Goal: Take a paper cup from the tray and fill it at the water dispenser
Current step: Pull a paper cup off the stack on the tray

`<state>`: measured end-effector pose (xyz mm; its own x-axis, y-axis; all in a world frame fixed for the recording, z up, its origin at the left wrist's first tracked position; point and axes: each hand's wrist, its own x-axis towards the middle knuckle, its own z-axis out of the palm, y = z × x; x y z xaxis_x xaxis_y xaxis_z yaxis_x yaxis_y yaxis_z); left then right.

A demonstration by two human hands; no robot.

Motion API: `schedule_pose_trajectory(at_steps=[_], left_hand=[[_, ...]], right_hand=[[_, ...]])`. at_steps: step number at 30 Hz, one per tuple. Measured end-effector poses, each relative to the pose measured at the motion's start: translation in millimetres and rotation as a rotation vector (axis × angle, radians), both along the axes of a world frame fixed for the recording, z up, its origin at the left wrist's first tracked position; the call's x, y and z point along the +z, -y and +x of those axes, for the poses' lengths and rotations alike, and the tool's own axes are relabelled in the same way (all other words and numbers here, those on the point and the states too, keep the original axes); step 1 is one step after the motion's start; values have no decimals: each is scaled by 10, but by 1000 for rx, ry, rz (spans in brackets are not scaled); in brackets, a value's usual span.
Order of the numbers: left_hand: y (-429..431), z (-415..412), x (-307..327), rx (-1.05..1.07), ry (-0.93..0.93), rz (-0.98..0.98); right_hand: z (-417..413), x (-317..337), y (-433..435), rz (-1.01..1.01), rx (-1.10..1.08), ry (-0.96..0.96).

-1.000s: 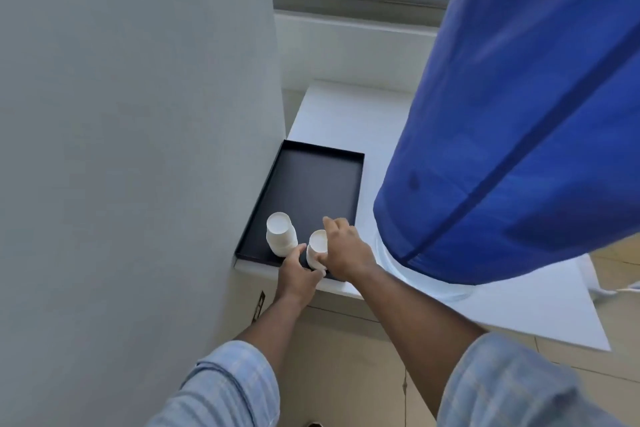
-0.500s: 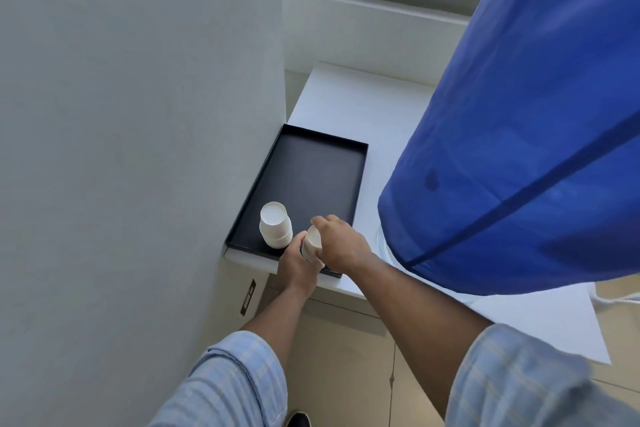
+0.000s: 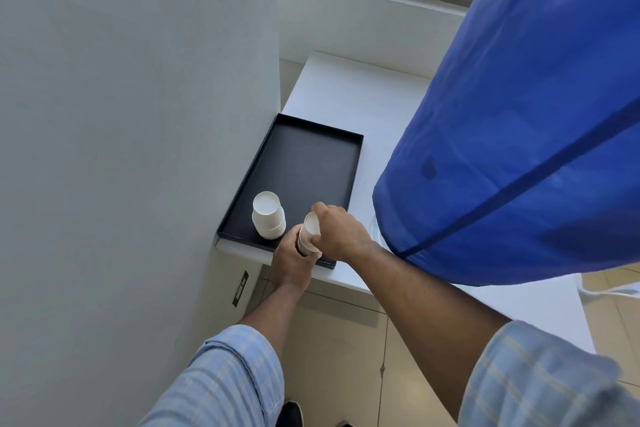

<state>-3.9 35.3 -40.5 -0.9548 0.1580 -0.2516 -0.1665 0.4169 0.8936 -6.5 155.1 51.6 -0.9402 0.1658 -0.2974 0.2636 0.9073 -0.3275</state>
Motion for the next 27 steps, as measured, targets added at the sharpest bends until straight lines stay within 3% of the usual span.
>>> schedule_pose_trajectory(at_steps=[17, 22, 27], left_hand=[[10, 22, -92, -12, 5, 25], [13, 31, -86, -19, 41, 19], [48, 320, -80, 98, 68, 152]], right_hand=[[-23, 88, 23, -34, -44, -32], [220, 425, 171, 9, -79, -224], [790, 407, 374, -6, -42, -556]])
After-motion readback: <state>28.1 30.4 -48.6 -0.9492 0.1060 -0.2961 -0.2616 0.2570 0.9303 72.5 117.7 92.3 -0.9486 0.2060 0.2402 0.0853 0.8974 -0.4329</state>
